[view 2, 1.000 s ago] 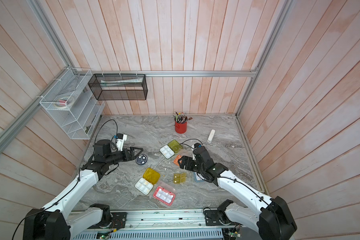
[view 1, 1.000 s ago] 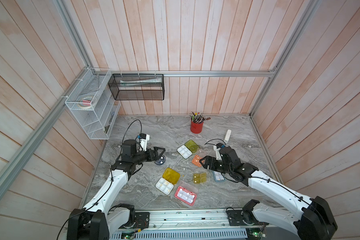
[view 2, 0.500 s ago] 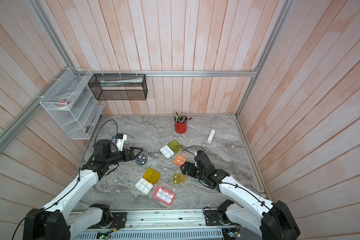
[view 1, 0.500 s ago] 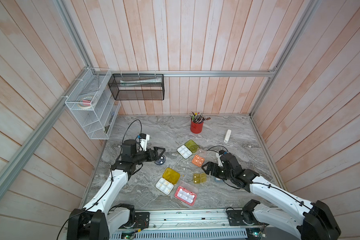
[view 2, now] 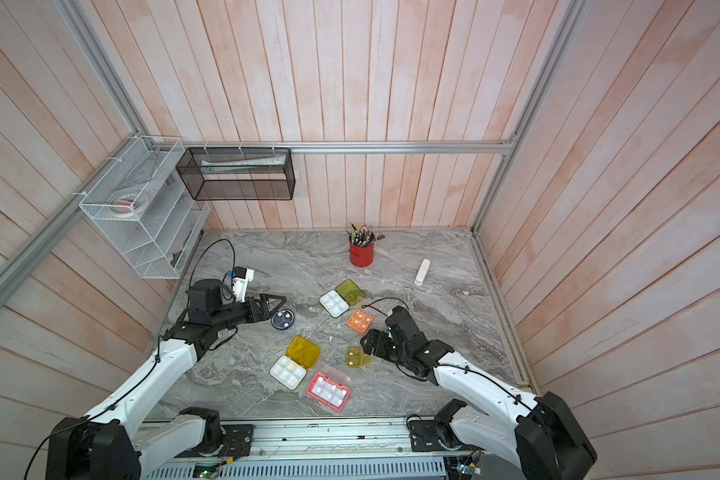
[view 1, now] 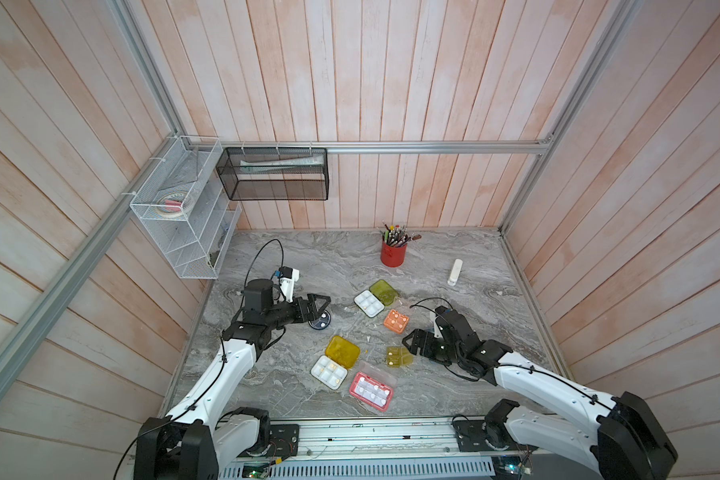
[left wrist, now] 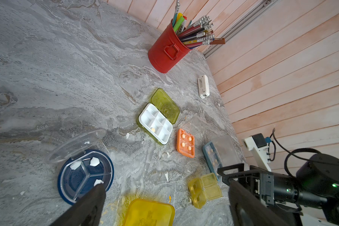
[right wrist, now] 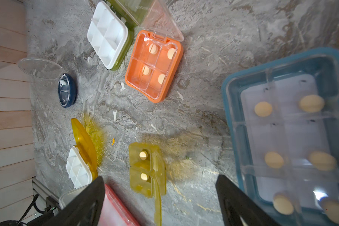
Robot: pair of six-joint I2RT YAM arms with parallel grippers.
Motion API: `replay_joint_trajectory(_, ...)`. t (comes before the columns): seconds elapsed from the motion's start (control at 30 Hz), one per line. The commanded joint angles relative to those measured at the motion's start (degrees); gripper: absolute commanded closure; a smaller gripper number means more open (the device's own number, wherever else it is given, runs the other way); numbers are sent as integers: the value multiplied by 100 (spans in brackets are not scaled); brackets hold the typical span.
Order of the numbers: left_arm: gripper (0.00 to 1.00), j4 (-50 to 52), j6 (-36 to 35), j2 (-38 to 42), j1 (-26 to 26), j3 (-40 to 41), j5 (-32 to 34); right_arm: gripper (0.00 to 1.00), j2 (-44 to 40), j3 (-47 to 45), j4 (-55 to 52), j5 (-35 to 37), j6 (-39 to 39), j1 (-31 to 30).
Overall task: Close pillboxes
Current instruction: Adjust the pillbox at the center of the board.
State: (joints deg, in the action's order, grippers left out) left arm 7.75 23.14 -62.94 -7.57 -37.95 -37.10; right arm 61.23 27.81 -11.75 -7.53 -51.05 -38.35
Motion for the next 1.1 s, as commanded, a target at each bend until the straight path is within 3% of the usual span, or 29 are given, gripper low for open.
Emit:
replay_joint_trajectory(0.0, 0, 32, -74, -34, -7, -97, -43, 9, 142, -83, 107, 82, -94, -109)
replay_joint_trajectory(1.07, 0, 25, -65, -37, -12, -95, -67, 8, -81, -474, -214, 713, -393, -95)
